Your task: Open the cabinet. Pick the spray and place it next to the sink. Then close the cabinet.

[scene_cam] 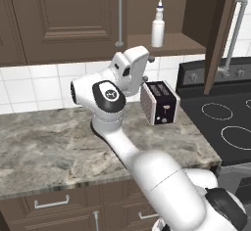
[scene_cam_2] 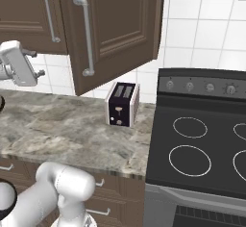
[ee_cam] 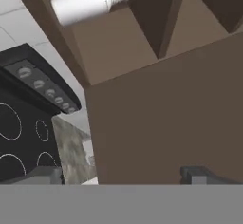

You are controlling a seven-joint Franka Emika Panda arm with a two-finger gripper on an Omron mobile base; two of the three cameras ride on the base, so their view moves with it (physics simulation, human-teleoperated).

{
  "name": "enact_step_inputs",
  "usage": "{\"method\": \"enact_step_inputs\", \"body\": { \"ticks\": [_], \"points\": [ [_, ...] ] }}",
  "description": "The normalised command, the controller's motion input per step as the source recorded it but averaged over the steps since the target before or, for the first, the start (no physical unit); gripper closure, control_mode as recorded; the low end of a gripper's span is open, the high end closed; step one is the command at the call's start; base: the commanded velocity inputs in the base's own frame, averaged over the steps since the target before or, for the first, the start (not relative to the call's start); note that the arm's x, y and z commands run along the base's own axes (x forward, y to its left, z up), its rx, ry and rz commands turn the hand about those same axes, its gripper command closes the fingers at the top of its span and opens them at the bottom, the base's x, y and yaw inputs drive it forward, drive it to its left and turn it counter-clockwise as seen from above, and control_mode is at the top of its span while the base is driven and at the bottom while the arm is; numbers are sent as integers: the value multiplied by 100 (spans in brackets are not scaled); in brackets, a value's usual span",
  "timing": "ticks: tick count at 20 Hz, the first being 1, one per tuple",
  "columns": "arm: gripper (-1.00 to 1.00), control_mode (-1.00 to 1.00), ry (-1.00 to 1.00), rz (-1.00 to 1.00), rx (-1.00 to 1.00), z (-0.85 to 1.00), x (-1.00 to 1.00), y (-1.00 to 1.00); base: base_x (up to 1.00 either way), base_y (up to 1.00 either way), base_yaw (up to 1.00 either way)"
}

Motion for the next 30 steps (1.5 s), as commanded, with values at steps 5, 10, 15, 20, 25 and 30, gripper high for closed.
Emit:
{"method": "enact_step_inputs", "body": {
  "ticks": [5, 10, 15, 20, 25, 30],
  "points": [
    [-100, -100, 0, -12, -1, 0, 25, -23, 0, 0, 0],
    [-100, -100, 0, -4, 0, 6, 1, -56, 0, 0, 0],
    [-100, -100, 0, -5, 0, 5, 0, -67, 0, 0, 0],
    [-100, -100, 0, -3, 0, 5, 0, -61, 0, 0, 0],
    [-100, -100, 0, -1, 0, 1, 0, -57, 0, 0, 0],
    [-100, -100, 0, 0, 0, 0, 0, -61, 0, 0, 0]
  ]
}}
